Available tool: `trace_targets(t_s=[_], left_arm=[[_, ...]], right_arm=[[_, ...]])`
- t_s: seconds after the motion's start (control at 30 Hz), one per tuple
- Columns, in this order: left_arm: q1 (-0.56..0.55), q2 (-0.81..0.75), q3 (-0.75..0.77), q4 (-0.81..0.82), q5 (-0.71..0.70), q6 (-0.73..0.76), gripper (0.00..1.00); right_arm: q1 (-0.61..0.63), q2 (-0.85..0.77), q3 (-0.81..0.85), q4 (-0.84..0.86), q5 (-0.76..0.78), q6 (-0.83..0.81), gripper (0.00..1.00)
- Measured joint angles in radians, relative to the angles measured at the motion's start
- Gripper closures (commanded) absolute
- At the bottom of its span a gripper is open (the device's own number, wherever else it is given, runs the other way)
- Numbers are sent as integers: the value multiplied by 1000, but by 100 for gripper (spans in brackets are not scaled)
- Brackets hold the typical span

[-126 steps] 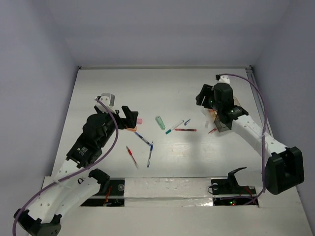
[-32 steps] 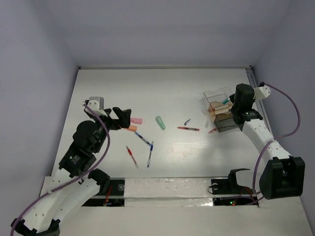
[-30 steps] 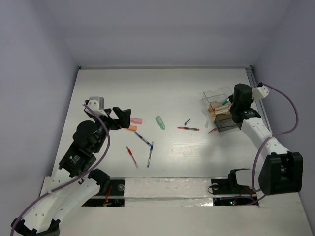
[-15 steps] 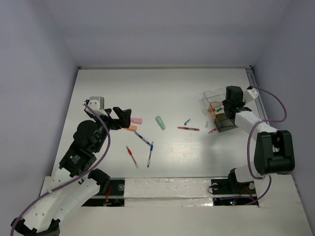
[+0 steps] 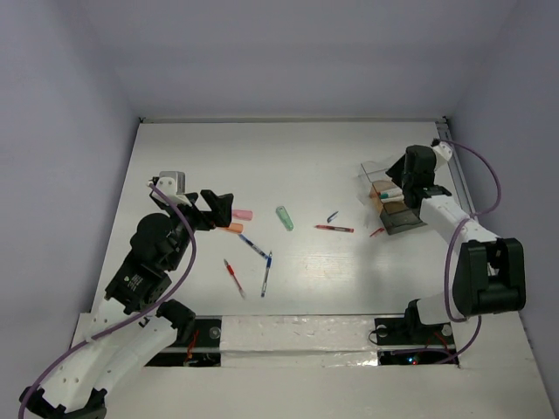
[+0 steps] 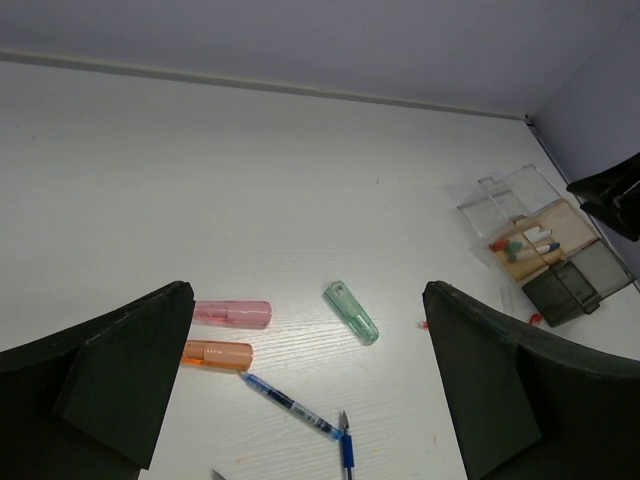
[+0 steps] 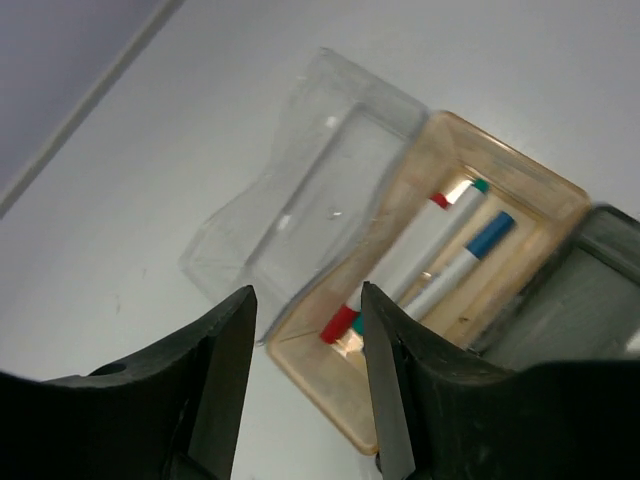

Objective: Sort the stationery into containers
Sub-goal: Place the pen in the storage box, then pick up the pen from the center of the board.

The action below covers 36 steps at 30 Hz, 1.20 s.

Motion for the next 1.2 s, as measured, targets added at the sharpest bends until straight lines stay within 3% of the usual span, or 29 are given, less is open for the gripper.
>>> trace_targets(t_s=[0.17, 0.33, 0.43, 0.53, 0.77, 0.87, 1.0, 1.13, 1.2], left_arm=[[1, 1, 0, -1, -10, 0, 1], [26, 0, 0, -5, -52, -1, 1], [48, 0, 0, -5, -69, -1, 1], [53, 2, 0, -5, -71, -1, 1], [60, 7, 0, -5, -70, -1, 1], [60, 6, 0, -5, -69, -1, 1], [60, -2, 0, -5, -66, -1, 1], [60, -24, 0, -5, -61, -1, 1], [60, -37, 0, -5, -57, -1, 1]], right_arm=[[89, 5, 121, 1, -308, -233, 50], [372, 180, 386, -63, -507, -489, 37], [499, 308, 494, -132, -559, -576, 30], [550, 408, 542, -218, -564, -631, 16], [605, 537, 544, -380, -503, -690, 17], [625, 563, 544, -406, -489, -680, 23], [671, 597, 551, -425, -446, -658, 40], [705, 636, 604, -443, -336, -610, 86], [713, 647, 623, -446, -269, -571, 91]])
